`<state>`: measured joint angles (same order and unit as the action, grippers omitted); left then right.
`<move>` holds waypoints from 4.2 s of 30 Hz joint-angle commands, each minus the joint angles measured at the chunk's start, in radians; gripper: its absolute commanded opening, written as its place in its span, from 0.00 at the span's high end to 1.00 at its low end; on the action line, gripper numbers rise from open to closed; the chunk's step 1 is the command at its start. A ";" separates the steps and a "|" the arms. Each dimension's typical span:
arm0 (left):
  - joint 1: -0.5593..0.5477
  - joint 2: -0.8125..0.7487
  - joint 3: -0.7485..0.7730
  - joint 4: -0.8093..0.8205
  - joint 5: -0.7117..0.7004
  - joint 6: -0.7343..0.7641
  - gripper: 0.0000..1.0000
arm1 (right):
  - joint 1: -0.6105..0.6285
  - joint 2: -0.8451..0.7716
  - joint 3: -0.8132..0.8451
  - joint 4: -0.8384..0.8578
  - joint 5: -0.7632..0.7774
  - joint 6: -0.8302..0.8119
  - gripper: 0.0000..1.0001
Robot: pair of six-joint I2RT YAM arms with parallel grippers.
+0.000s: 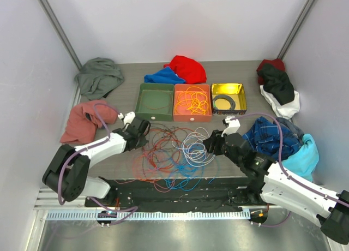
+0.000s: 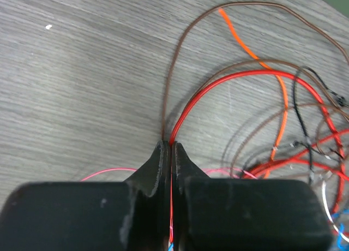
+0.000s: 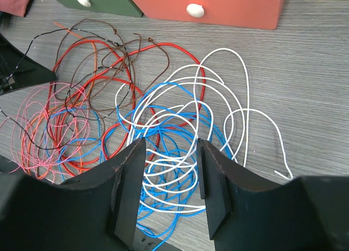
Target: Untangle the cables
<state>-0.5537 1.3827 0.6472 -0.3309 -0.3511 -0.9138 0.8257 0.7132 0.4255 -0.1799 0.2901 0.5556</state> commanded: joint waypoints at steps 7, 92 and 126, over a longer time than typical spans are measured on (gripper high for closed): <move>-0.002 -0.371 0.155 -0.250 -0.087 0.079 1.00 | 0.006 -0.012 0.010 0.039 0.004 0.006 0.50; -0.045 -0.143 1.378 -0.132 0.273 0.329 1.00 | 0.147 0.967 0.542 0.902 0.152 -0.263 0.46; -0.045 -0.493 0.447 0.365 0.443 0.260 0.43 | 0.150 0.689 1.711 -0.191 0.073 -0.378 0.99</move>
<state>-0.5953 0.9035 1.1412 -0.1841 -0.0662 -0.6220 0.9733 1.4025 2.1059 -0.3153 0.4038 0.1520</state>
